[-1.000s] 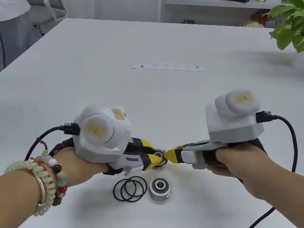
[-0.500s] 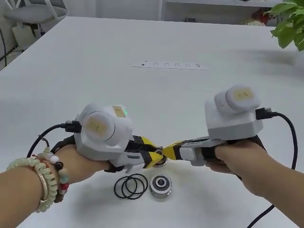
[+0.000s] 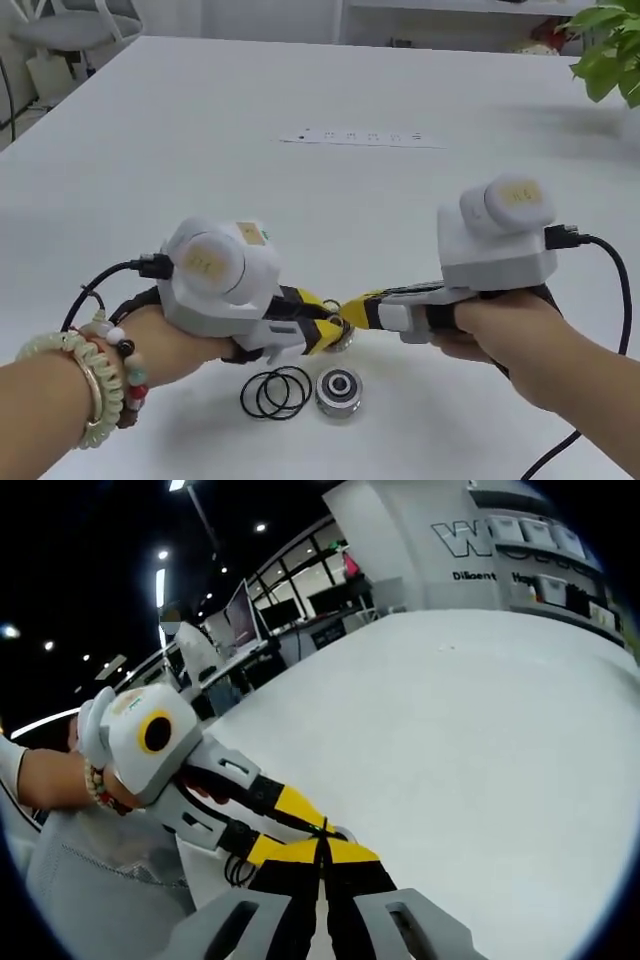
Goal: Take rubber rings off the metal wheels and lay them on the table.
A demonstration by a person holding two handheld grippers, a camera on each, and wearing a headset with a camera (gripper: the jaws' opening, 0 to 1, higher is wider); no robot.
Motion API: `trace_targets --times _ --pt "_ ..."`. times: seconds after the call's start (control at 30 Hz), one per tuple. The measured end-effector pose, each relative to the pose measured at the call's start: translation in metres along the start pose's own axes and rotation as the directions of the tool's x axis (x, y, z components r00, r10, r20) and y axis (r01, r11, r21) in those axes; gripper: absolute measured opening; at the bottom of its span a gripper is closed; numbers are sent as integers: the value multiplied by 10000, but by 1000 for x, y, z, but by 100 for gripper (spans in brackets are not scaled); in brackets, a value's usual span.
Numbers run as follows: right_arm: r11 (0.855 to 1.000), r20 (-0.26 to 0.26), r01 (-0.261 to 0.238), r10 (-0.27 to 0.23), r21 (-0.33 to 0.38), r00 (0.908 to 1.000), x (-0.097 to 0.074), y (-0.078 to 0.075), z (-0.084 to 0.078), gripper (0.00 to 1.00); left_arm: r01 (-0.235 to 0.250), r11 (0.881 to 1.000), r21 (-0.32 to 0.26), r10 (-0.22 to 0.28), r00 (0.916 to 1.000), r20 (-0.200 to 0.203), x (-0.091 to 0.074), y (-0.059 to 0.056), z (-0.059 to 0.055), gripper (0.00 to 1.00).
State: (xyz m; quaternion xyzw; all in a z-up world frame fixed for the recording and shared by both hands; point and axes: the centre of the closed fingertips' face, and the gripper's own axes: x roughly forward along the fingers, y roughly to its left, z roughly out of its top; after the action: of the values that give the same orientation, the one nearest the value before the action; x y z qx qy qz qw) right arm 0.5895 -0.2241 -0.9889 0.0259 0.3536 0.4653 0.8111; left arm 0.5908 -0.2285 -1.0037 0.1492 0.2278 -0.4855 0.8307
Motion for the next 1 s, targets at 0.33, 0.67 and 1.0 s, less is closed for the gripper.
trace_targets --times 0.33,0.67,1.0 --pt "9999 -249 154 -153 55 9996 0 -4 -4 0 155 9996 -239 -160 9996 -229 -2 -2 1 15" --pt "9967 392 377 -406 721 9984 -11 -14 9 0 787 9955 -526 -778 9968 193 -17 -10 26 45" --pt "9892 1436 609 -802 1336 9864 -33 -20 32 0 674 9975 -210 -646 9915 1130 -70 0 81 54"
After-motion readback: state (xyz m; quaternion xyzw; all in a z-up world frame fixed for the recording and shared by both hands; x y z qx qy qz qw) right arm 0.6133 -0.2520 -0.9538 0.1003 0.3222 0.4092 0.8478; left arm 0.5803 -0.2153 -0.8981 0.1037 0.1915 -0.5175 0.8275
